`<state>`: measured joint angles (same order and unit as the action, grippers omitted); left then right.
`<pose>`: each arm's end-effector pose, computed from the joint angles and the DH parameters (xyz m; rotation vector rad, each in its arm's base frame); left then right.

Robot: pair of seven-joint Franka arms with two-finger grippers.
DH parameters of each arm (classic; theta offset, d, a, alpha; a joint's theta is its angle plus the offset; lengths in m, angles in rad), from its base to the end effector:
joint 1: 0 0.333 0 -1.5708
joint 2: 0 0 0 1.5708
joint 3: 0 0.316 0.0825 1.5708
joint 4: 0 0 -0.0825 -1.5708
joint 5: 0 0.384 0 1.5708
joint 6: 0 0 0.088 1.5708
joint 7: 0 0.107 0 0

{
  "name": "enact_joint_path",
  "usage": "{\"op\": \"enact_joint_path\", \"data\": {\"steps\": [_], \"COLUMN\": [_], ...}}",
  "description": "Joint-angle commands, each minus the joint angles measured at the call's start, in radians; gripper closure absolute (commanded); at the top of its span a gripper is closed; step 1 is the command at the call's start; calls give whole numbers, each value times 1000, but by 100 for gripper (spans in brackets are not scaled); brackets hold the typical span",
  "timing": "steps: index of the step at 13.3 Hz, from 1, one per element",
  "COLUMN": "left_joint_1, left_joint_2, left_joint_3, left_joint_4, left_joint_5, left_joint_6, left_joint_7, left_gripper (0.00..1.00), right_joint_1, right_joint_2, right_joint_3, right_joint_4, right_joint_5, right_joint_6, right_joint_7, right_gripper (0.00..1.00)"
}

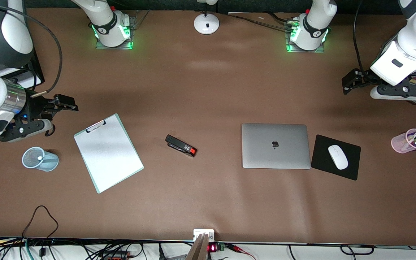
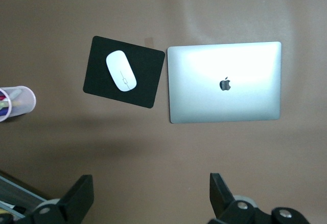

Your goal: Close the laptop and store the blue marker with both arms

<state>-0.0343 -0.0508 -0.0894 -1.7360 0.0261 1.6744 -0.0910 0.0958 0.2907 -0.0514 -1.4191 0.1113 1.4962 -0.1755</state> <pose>0.5402 -0.0657 0.5829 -3.1096 0.0550 0.0119 0.6233 0.0444 0.5181 -2.9976 -0.3264 0.3124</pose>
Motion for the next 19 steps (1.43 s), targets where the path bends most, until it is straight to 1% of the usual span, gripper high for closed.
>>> {"op": "enact_joint_path", "data": {"steps": [1, 3, 4, 6, 7, 8, 10, 11, 12, 14, 17, 19], "left_joint_1": [2, 2, 2, 2, 2, 2, 2, 2, 2, 2, 1, 1], "left_joint_2": [2, 2, 2, 2, 2, 2, 2, 2, 2, 2, 2, 2], "left_joint_3": [8, 8, 8, 8, 8, 8, 8, 8, 8, 8, 8, 8], "left_joint_4": [16, 16, 16, 18, 18, 18, 18, 18, 16, 18, 18, 18], "left_joint_5": [-26, -26, -26, -26, -26, -26, -26, -26, -26, -26, -26, -26], "left_joint_6": [-21, -21, -21, -21, -21, -21, -21, -21, -21, -21, -21, -21], "left_joint_7": [11, 11, 10, 11, 11, 11, 11, 10, 11, 10, 10, 10], "left_gripper": [0, 0, 0, 0, 0, 0, 0, 0, 0, 0, 0, 0], "right_joint_1": [-19, -21, -42, -128, -131, -130, -113, -91, -67, -62, -61, -61], "right_joint_2": [-45, -77, -97, -122, -116, -111, -113, -113, -113, -146, -214, -228], "right_joint_3": [-2, -1, -2, 1, -1, -1, -10, -37, -69, -73, -70, -68], "right_joint_4": [-29, -24, -24, -20, 0, 21, 19, 17, 16, -27, -131, -139], "right_joint_5": [-73, -189, -200, -165, -156, -159, -153, -147, -119, -108, -108, -110], "right_joint_6": [-62, -82, -71, -62, -60, -57, -4, 21, 39, 53, 87, 79], "right_joint_7": [152, 163, 157, 156, 130, 119, 125, 129, 129, 136, 165, 172], "right_gripper": [0, 0, 0, 0, 0, 0, 0, 0, 0, 0, 0, 0]}}
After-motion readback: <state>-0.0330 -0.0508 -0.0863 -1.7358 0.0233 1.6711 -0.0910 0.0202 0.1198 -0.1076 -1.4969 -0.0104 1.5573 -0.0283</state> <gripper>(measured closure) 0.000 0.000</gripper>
